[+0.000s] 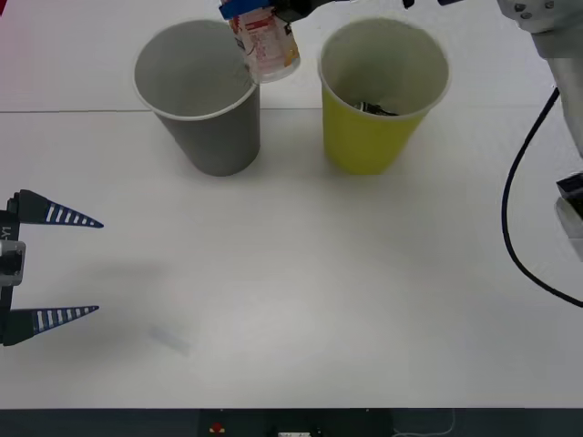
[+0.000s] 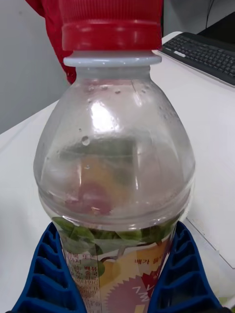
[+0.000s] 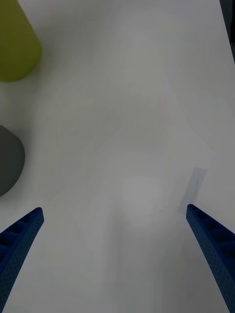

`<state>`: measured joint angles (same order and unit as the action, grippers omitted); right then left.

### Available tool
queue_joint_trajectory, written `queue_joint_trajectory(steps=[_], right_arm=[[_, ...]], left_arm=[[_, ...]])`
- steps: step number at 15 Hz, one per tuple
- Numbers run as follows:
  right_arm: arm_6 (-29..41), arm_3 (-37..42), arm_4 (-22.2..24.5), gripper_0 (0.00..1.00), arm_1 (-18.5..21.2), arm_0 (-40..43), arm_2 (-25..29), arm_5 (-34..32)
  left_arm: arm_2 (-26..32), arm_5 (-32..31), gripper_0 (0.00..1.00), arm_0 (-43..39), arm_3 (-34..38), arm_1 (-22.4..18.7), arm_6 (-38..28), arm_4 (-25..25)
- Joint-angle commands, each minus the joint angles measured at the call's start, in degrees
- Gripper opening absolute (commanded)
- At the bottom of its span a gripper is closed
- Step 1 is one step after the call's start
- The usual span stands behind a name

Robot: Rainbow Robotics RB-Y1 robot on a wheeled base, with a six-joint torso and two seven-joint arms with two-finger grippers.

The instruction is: Put the can into the green bin and the plastic bottle into the gray bin

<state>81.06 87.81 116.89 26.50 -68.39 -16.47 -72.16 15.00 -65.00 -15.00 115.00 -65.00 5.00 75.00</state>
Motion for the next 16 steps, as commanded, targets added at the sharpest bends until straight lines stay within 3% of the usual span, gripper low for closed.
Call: queue_joint_trajectory(steps=[1, 6, 9, 10, 11, 12, 16], right_arm=[[-1.35, -9.50, 4.84, 0.00, -5.23, -4.65, -1.29, 2.38], [-1.35, -19.87, 10.99, 0.00, -10.86, -7.28, -8.94, 17.23], [-1.79, -21.54, 11.34, 0.03, -11.56, -7.28, -10.87, 20.48], [-1.79, -21.54, 11.34, 0.16, -11.56, -7.28, -10.96, 20.48], [-1.79, -21.54, 11.34, 0.72, -11.65, -7.28, -10.96, 20.48], [-1.79, -21.54, 11.26, 1.00, -11.56, -7.28, -10.96, 20.48], [-2.40, -21.54, 10.82, 1.00, -11.56, -7.19, -10.87, 22.24]], left_arm=[[0.00, 0.00, 1.00, 0.00, 0.00, 0.00, 0.00, 0.00], [0.00, 0.00, 1.00, 0.00, 0.00, 0.00, 0.00, 0.00], [0.00, 0.00, 1.00, 0.00, 0.00, 0.00, 0.00, 0.00], [0.00, 0.00, 1.00, 0.00, 0.00, 0.00, 0.00, 0.00], [0.00, 0.00, 1.00, 0.00, 0.00, 0.00, 0.00, 0.00], [0.00, 0.00, 1.00, 0.00, 0.00, 0.00, 0.00, 0.00], [0.00, 0.00, 1.00, 0.00, 0.00, 0.00, 0.00, 0.00]])
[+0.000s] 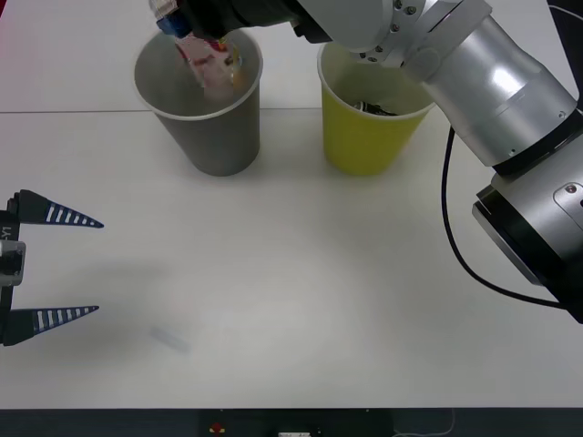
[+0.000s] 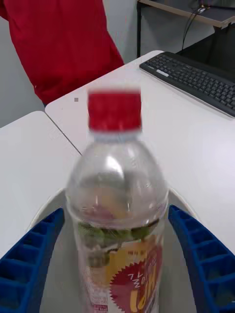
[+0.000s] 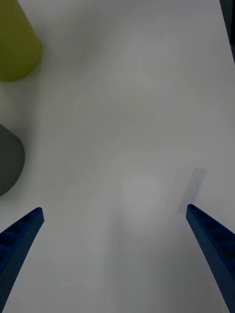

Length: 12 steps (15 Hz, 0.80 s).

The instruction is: Put the can into the green bin and the plastic bottle into the gray bin

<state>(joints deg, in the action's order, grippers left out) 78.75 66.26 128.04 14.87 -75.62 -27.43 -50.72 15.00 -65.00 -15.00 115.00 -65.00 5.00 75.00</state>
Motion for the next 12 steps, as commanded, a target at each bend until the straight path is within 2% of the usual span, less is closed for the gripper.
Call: queue_joint_trajectory(steps=[1, 4, 8, 9, 12], right_arm=[[-0.09, 0.10, -0.78, 1.00, 0.42, 0.03, 0.18, 0.80], [-0.17, 2.74, -2.62, 1.00, 2.97, 0.12, 0.71, -0.43], [-5.45, 12.14, -9.83, 1.00, 8.34, 3.46, 10.46, -14.14], [-6.06, 15.13, -11.23, 1.00, 9.92, 4.87, 12.04, -16.52], [-9.93, 25.68, -19.41, 1.00, 15.45, 12.87, 18.02, -21.61]], left_arm=[[0.00, 0.00, 1.00, 0.00, 0.00, 0.00, 0.00, 0.00], [0.00, 0.00, 1.00, 0.00, 0.00, 0.00, 0.00, 0.00], [0.00, 0.00, 1.00, 0.00, 0.00, 0.00, 0.00, 0.00], [0.00, 0.00, 1.00, 0.00, 0.00, 0.00, 0.00, 0.00], [0.00, 0.00, 1.00, 0.00, 0.00, 0.00, 0.00, 0.00]])
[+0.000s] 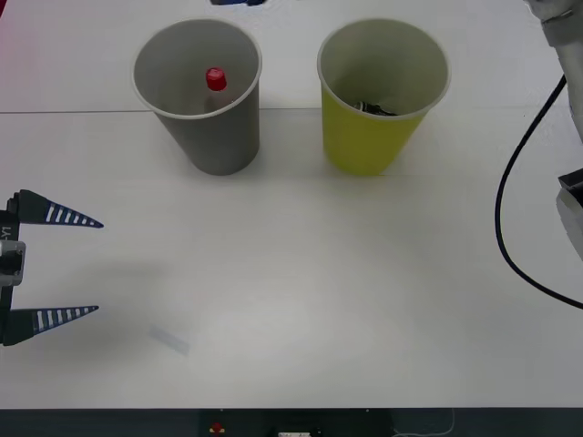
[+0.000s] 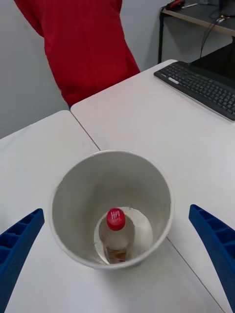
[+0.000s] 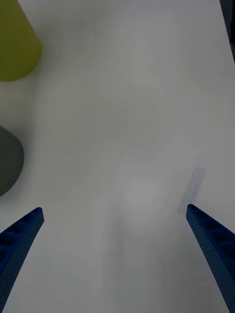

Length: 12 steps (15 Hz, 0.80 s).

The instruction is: Put the can into the green bin and the plastic bottle into the gray bin

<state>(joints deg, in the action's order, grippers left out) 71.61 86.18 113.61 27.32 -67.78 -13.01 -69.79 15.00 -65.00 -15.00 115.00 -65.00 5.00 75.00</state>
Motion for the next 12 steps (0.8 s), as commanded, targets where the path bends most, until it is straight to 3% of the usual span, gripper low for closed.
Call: queue_joint_trajectory(steps=[1, 8, 12], right_arm=[[-4.37, 8.74, -7.00, 1.00, 4.32, 7.75, 5.45, -3.60], [-10.88, 28.78, -18.34, 1.00, 14.34, 31.31, 15.29, -3.86], [-24.50, 30.36, -29.06, 1.00, 18.38, 44.14, 20.83, -3.86]], left_arm=[[0.00, 0.00, 1.00, 0.00, 0.00, 0.00, 0.00, 0.00], [0.00, 0.00, 1.00, 0.00, 0.00, 0.00, 0.00, 0.00], [0.00, 0.00, 1.00, 0.00, 0.00, 0.00, 0.00, 0.00]])
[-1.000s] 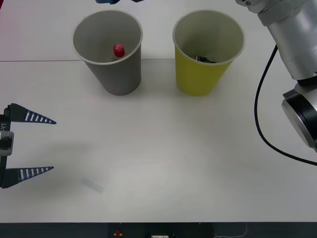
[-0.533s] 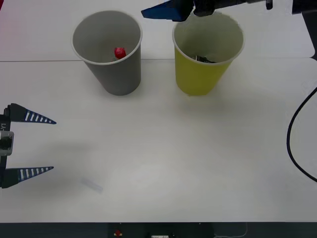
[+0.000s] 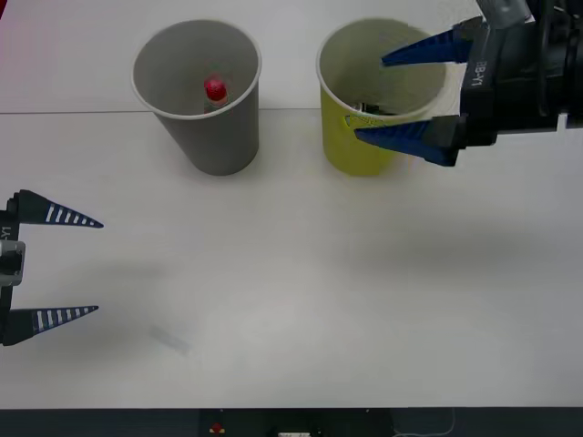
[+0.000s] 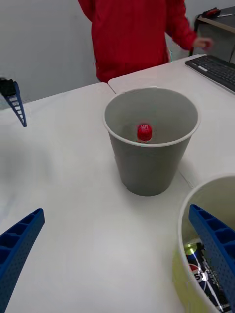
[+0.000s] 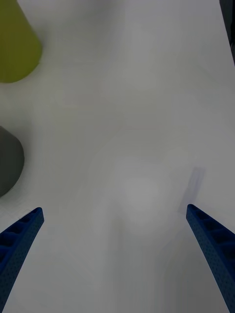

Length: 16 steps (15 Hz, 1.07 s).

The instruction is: Put the can into the green bin and the plastic bottle into the gray bin

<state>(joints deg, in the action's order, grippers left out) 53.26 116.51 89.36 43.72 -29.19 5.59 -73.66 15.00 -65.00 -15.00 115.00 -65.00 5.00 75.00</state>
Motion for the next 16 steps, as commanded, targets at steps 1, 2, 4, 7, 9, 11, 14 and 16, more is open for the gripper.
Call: queue_joint_trajectory(steps=[1, 2, 4, 7, 9, 11, 14, 16], right_arm=[[-8.96, 0.03, -6.83, 1.00, 2.95, 8.19, 3.11, 0.01], [-11.68, 0.03, -8.41, 1.00, 3.83, 10.82, 3.99, 0.01], [-17.31, 0.03, -11.22, 1.00, 5.50, 15.75, 6.01, 0.01], [-26.71, -0.06, -13.51, 1.00, 7.17, 23.92, 9.27, -0.08], [-30.58, -0.32, -14.30, 1.00, 7.25, 27.79, 11.20, -0.61], [-34.89, -1.55, -15.44, 1.00, 7.17, 31.39, 13.13, -2.28], [-40.60, -4.80, -16.85, 1.00, 7.25, 34.82, 16.03, -6.14], [-44.64, -8.67, -17.90, 1.00, 7.17, 35.70, 17.88, -10.10]], left_arm=[[0.00, 0.00, 1.00, 0.00, 0.00, 0.00, 0.00, 0.00], [0.00, 0.00, 1.00, 0.00, 0.00, 0.00, 0.00, 0.00], [0.00, 0.00, 1.00, 0.00, 0.00, 0.00, 0.00, 0.00], [0.00, 0.00, 1.00, 0.00, 0.00, 0.00, 0.00, 0.00], [0.00, 0.00, 1.00, 0.00, 0.00, 0.00, 0.00, 0.00], [0.00, 0.00, 1.00, 0.00, 0.00, 0.00, 0.00, 0.00], [0.00, 0.00, 1.00, 0.00, 0.00, 0.00, 0.00, 0.00], [0.00, 0.00, 1.00, 0.00, 0.00, 0.00, 0.00, 0.00]])
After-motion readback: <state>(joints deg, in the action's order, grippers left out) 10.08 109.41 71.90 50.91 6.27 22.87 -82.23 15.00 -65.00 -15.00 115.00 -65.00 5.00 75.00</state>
